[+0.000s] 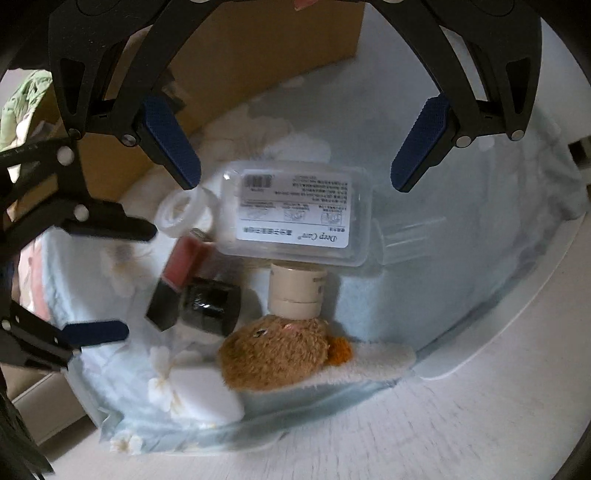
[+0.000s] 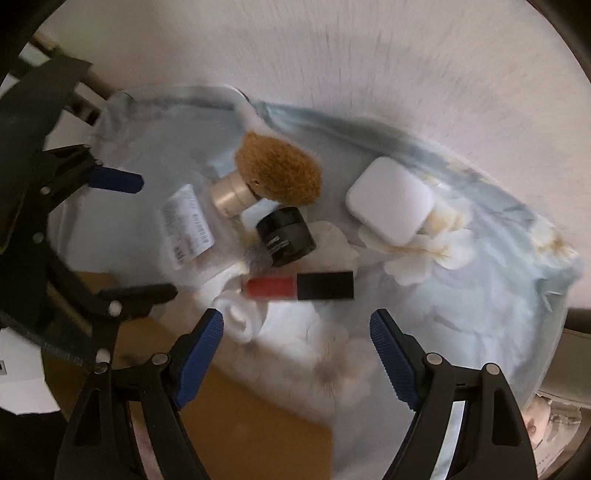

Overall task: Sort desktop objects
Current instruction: 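Grasp the clear Deep Care floss box with the left tool while the right grasps the red lip gloss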

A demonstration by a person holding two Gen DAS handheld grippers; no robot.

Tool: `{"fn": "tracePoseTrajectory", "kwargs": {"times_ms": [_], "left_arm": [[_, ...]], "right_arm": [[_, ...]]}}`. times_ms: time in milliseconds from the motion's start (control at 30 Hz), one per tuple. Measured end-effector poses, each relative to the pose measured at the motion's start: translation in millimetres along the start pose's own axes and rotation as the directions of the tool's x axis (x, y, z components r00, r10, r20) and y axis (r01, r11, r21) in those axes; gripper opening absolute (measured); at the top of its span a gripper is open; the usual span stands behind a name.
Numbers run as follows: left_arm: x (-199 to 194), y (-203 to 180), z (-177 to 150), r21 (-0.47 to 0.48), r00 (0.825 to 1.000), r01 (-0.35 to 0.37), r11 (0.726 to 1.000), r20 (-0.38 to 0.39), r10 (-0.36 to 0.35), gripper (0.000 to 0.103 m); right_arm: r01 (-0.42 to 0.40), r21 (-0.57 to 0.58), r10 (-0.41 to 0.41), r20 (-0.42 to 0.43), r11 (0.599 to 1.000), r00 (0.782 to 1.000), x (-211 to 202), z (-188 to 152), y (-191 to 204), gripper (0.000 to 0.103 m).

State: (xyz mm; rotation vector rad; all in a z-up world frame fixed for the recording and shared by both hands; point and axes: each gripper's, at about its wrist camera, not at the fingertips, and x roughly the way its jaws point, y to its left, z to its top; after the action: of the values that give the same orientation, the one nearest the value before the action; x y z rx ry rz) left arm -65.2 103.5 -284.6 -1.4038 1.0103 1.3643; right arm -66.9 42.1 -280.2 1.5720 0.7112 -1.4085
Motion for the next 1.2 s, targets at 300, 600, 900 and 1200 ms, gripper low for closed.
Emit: {"fn": "tracePoseTrajectory", "kwargs": {"times_ms": [300,600,900,1200], "left_arm": [[16,-3,-2,0.054,0.999,-0.034,0.998,-0.015,0.035,0.102],[22,-11,-1,0.119,0.995,-0.089,0.989,-0.023,0.093,0.102],[28,-11,-9,0.14,0.991,-0.118,0.983,-0.052,0.126,0.102],[20,-10,-20,0.165,0.989,-0.137,0.977,-0.038,0.146,0.102]], "right_arm": [[-0.002,-0.041,0.0,-0.052,0.999,0.999,31,7,-3,0.079],[-0.034,-0.059,0.03,-0.069,0.998,0.997,38,2,3,0.079],[-0.006,-0.045,0.001,-0.129,0.999,0.992,41,-1,21,0.079],[0.011,-0.02,-0.013,-0.157,1.0,0.987,43,-11,32,0.079]]}}
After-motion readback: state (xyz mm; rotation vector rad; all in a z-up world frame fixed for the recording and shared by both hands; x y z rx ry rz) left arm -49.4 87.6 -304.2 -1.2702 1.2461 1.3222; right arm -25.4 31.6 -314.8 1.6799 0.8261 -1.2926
